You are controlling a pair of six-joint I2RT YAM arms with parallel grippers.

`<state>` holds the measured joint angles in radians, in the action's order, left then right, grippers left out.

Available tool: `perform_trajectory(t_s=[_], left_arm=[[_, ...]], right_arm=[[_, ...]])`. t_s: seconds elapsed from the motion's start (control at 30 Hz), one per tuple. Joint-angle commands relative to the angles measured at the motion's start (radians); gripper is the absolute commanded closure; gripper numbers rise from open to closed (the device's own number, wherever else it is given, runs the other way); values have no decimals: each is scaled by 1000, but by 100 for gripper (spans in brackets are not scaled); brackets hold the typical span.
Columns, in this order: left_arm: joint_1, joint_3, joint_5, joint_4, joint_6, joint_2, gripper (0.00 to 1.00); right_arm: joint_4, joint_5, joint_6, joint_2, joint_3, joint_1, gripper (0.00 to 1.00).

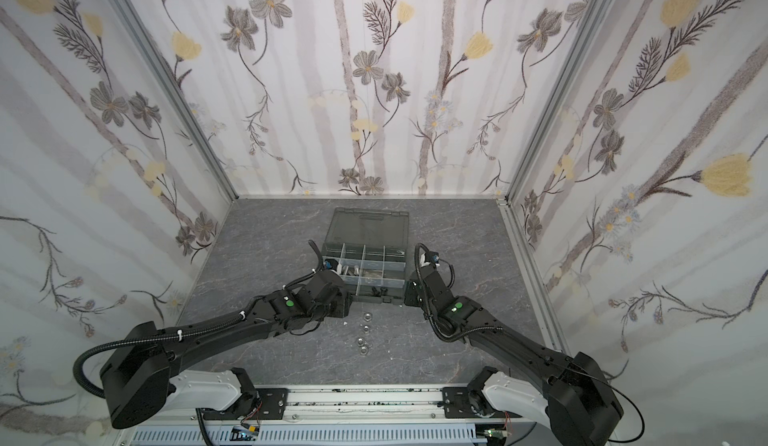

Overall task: Sort the screws and nuts into containers
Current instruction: 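Draw the right gripper back while the left gripper grasps another silver hex nut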

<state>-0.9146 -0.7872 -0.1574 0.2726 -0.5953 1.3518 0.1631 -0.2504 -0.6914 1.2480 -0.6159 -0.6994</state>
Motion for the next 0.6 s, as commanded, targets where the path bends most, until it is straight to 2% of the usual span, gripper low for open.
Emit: perform_trajectory(t_s=[0.0, 0.2, 0.57], left_arm=[[-45, -36, -19, -15, -18, 58, 46], [-111, -87, 1, -15, -33, 170, 45], [-132, -120, 9, -14, -46, 273, 44]], right_arm=[[-37, -31, -29, -20, 14, 5, 62], [-35, -24, -34, -33, 27, 11, 62], [-40, -16, -37, -35, 39, 15, 62]])
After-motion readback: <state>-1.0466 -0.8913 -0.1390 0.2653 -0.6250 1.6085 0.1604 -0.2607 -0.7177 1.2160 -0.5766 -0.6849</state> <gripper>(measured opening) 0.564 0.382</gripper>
